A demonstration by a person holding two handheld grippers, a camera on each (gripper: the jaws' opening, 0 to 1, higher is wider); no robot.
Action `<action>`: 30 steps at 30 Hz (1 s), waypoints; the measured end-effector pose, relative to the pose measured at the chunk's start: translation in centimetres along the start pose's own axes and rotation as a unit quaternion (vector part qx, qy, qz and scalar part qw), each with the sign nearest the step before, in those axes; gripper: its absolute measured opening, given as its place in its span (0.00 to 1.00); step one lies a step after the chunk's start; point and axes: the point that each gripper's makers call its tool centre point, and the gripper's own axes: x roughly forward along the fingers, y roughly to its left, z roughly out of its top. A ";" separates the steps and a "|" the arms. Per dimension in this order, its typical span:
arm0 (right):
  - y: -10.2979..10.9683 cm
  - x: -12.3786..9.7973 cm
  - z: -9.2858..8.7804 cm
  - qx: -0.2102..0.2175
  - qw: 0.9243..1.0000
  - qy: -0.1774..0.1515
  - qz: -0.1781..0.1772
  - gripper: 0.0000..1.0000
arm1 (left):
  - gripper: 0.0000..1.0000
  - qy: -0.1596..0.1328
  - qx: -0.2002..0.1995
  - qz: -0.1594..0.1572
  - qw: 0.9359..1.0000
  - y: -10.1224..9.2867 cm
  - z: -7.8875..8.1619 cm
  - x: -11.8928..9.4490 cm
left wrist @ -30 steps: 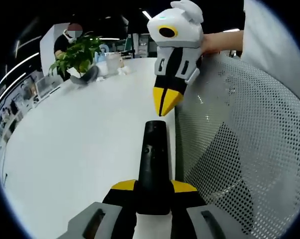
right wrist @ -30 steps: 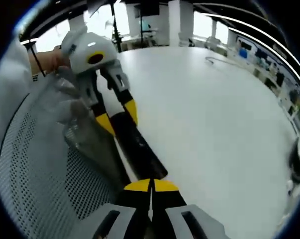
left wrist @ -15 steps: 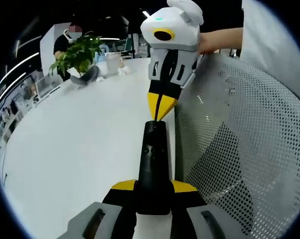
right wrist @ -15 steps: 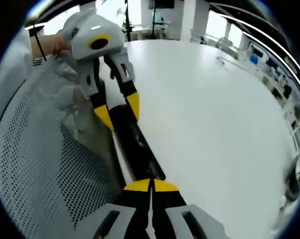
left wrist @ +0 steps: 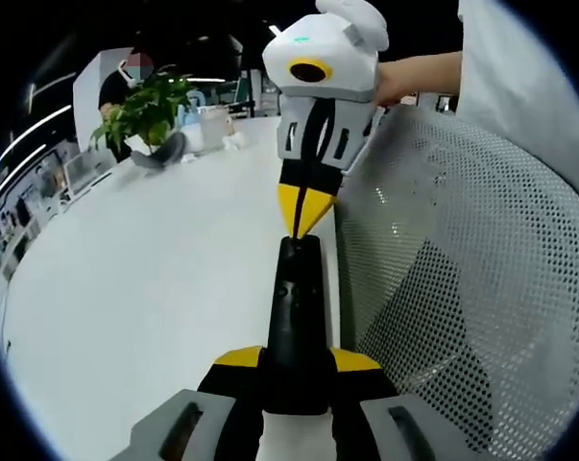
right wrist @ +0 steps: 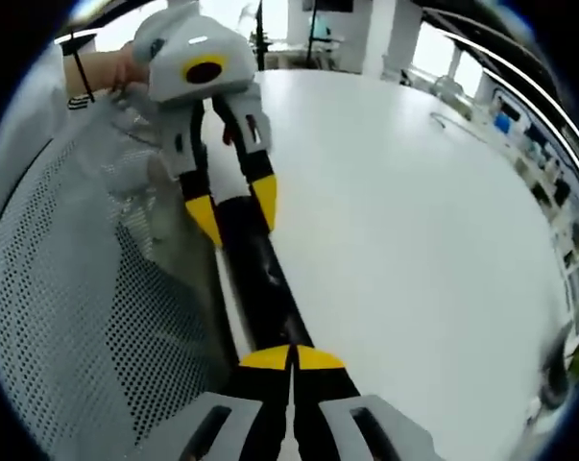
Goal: Press the specified remote control buttons in sequence, fully releasing each button before pressing the next.
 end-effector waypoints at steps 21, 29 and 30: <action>0.3 0.0 -0.2 -0.062 0.997 0.044 -0.003 0.00 | 0.25 -0.025 -0.007 0.005 1.000 0.0 0.2 0.1; 0.3 0.3 -0.1 -0.086 0.993 0.083 0.001 0.00 | 0.25 -0.024 -0.007 0.007 1.000 0.0 0.2 0.1; 0.1 0.3 -0.2 -0.075 0.994 0.085 0.003 0.00 | 0.25 -0.024 -0.007 0.007 1.000 0.0 0.2 0.1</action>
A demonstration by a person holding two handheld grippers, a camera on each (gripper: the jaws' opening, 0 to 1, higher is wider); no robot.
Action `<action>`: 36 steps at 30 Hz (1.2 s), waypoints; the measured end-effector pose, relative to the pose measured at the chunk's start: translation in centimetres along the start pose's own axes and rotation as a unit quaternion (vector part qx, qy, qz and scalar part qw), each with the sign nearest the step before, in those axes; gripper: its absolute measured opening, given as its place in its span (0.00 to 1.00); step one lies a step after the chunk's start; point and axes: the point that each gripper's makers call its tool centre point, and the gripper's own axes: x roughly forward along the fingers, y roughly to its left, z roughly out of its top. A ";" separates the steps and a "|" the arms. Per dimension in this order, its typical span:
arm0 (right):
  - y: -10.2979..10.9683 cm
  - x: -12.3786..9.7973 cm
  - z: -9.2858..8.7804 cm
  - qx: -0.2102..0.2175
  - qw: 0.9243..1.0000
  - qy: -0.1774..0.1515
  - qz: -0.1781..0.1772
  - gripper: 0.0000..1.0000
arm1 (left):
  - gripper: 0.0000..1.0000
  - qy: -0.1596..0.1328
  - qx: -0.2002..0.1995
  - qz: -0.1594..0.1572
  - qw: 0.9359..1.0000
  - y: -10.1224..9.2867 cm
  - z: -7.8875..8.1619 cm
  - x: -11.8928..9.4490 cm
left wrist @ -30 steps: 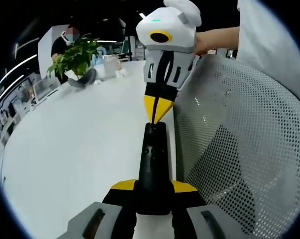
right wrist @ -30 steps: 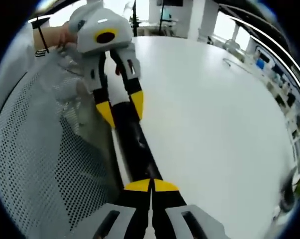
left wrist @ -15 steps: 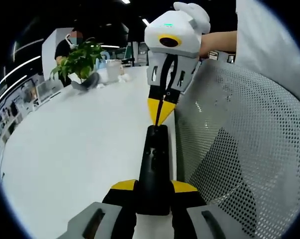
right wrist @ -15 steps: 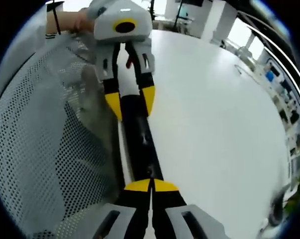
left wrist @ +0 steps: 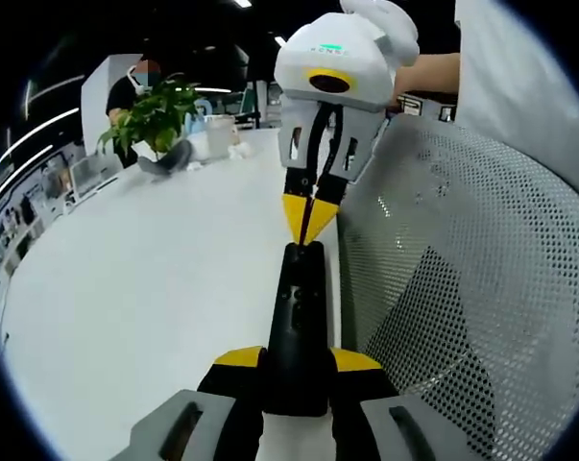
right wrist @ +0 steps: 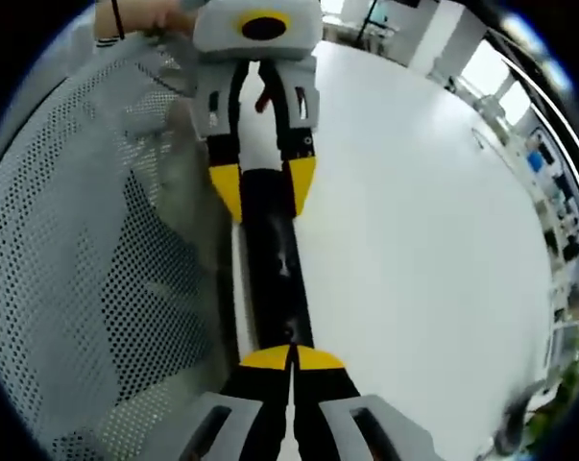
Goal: Press the specified remote control buttons in sequence, fully releasing each button before pressing the next.
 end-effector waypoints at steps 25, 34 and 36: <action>0.4 -0.5 1.2 0.135 0.980 -0.141 0.028 0.00 | 0.25 -0.002 -0.002 0.002 1.000 0.0 0.1 0.0; 0.4 -0.3 1.2 0.108 0.986 -0.123 0.028 0.00 | 0.25 -0.003 -0.003 0.001 1.000 0.1 0.1 0.0; 0.4 -0.3 1.2 0.089 0.989 -0.113 0.025 0.00 | 0.25 -0.003 -0.002 0.001 1.000 0.0 0.2 0.0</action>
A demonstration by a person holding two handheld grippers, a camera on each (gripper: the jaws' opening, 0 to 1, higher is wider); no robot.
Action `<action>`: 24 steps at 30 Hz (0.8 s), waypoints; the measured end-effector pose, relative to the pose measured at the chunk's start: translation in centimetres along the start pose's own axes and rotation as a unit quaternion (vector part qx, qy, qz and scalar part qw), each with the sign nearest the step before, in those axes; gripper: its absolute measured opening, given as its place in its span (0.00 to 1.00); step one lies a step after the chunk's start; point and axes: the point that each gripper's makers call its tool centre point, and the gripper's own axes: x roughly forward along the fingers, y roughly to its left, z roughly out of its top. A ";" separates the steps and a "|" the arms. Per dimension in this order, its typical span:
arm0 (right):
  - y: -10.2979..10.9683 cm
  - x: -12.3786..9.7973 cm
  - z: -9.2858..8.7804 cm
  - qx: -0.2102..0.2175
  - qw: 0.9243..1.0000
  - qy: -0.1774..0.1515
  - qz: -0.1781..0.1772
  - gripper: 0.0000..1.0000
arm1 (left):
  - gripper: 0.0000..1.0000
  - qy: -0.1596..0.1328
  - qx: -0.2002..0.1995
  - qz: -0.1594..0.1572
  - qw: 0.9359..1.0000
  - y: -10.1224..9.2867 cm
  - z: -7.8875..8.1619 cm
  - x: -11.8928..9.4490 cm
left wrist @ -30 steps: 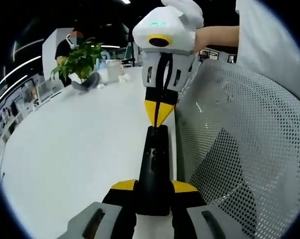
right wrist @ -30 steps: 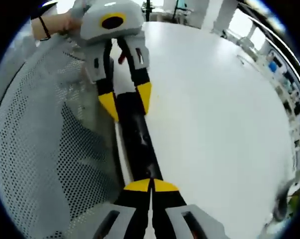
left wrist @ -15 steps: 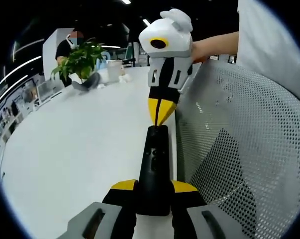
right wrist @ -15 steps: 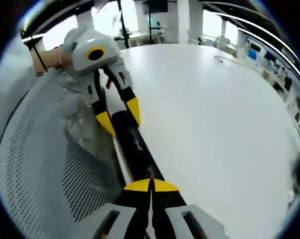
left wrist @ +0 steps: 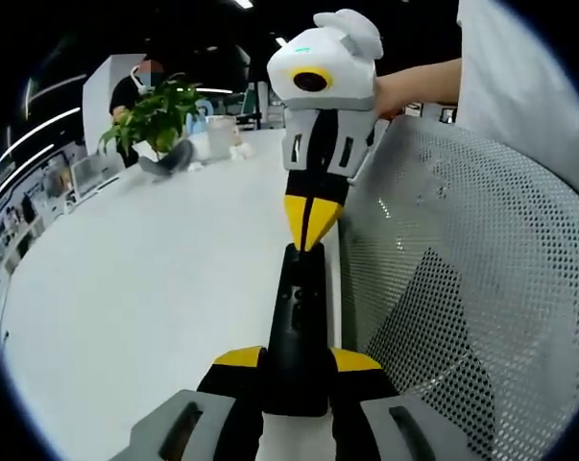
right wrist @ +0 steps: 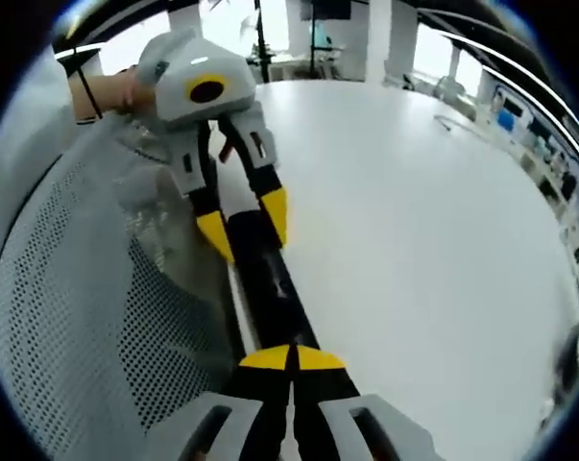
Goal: Press the specified remote control buttons in sequence, fully releasing each button before pressing the next.
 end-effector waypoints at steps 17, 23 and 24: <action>-0.1 0.1 -0.2 -0.012 1.000 0.022 0.005 0.00 | 0.25 0.000 -0.001 0.000 1.000 0.0 0.0 0.1; -0.1 -0.1 0.0 0.022 1.000 -0.004 0.007 0.00 | 0.25 0.000 -0.001 0.000 1.000 0.0 -0.1 0.0; 0.0 -0.1 0.2 0.020 1.000 -0.007 0.006 0.00 | 0.25 0.000 -0.001 0.001 1.000 0.0 -0.1 0.0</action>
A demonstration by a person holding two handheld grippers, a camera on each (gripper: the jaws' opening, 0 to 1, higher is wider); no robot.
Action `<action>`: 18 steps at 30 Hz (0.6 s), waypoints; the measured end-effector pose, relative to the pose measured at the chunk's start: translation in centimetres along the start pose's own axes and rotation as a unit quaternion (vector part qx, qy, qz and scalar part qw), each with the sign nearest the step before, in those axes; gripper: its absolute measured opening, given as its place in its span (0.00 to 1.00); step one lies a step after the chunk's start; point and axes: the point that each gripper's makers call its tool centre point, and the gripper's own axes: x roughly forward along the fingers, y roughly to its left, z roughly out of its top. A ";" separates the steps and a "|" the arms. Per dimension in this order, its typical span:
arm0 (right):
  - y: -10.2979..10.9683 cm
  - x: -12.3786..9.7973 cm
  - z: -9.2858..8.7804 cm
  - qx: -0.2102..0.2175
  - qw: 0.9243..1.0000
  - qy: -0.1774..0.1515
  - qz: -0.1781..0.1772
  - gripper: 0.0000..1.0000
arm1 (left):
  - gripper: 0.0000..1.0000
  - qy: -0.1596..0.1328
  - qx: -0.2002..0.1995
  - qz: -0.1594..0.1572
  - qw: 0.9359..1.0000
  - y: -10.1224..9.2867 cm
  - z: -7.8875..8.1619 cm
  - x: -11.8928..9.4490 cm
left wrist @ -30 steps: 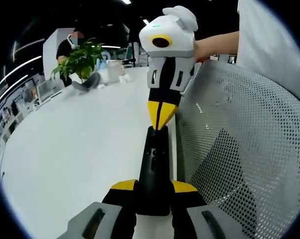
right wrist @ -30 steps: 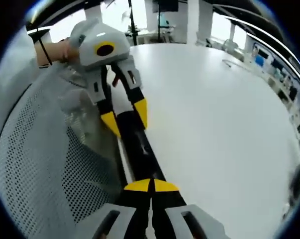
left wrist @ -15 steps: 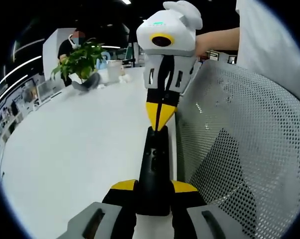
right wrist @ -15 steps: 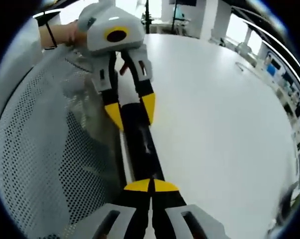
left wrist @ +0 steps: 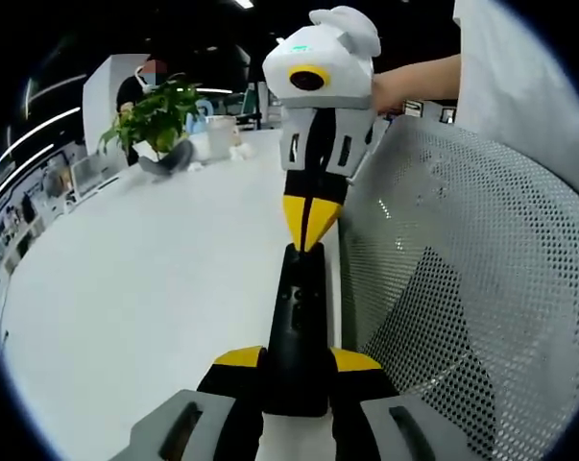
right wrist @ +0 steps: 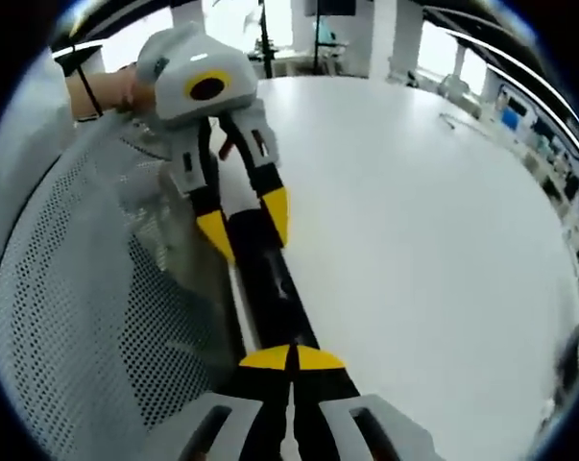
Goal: Press the specified remote control buttons in sequence, fully releasing each button before pressing the next.
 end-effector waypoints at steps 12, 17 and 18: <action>0.7 0.9 1.0 -0.043 0.999 0.008 0.003 0.00 | 0.25 0.000 0.000 0.000 1.000 0.0 0.0 0.0; 0.6 0.8 0.9 -0.049 0.999 0.013 0.002 0.00 | 0.25 0.000 0.000 0.000 1.000 0.1 0.0 0.0; 0.5 0.8 0.8 -0.053 0.998 0.018 0.001 0.00 | 0.25 0.000 0.001 0.000 1.000 0.1 0.0 0.0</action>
